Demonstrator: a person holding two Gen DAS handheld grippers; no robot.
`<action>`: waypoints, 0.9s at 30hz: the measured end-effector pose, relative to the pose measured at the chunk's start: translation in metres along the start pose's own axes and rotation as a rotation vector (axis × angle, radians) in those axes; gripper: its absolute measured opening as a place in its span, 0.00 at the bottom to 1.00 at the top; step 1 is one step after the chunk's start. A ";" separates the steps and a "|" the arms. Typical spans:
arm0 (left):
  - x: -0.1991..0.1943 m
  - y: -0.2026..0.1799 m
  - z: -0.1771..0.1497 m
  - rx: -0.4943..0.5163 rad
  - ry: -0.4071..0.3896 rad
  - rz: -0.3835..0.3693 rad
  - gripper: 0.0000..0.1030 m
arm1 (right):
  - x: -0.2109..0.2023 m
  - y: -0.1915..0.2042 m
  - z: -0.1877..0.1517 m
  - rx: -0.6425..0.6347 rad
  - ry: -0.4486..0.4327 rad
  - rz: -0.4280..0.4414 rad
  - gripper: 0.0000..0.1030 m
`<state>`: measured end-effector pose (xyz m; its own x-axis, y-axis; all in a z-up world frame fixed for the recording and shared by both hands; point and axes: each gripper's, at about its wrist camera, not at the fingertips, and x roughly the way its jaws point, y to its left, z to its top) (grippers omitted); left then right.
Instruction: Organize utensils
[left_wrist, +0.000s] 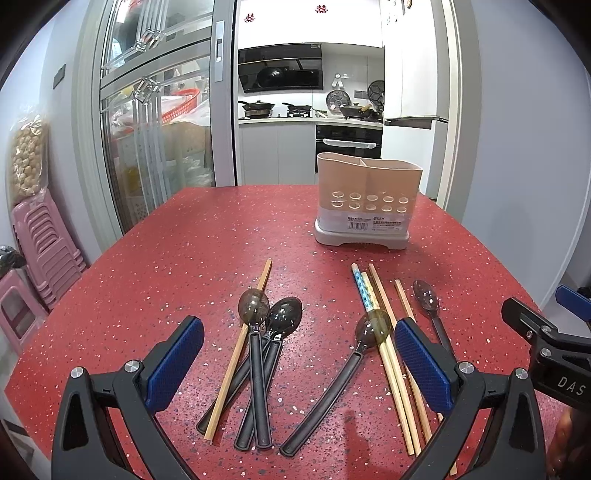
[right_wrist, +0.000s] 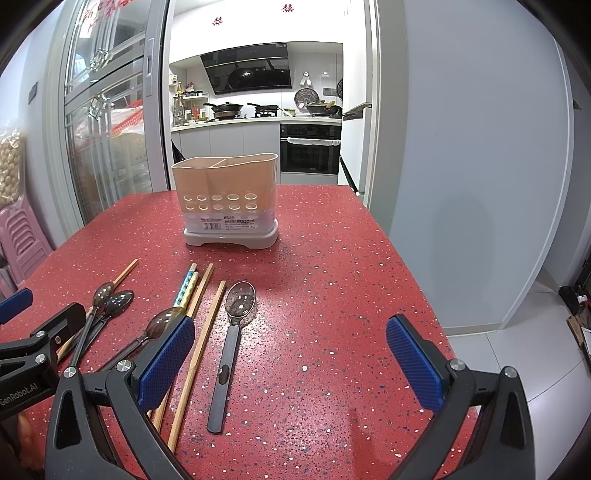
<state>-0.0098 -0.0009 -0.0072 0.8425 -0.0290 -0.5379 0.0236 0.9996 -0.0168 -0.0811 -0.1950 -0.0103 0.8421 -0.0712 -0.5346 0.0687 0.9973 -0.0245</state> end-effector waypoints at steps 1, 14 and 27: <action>0.000 0.000 0.000 0.000 0.001 0.000 1.00 | 0.000 0.000 0.000 0.000 0.000 -0.001 1.00; -0.001 0.000 0.001 0.004 0.000 -0.001 1.00 | 0.000 0.000 0.000 0.000 0.001 -0.001 1.00; -0.002 -0.002 0.002 0.008 -0.001 -0.002 1.00 | 0.000 0.001 -0.001 0.001 0.000 -0.001 1.00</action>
<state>-0.0105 -0.0028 -0.0047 0.8430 -0.0311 -0.5371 0.0297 0.9995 -0.0112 -0.0813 -0.1945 -0.0108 0.8421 -0.0721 -0.5345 0.0700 0.9973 -0.0242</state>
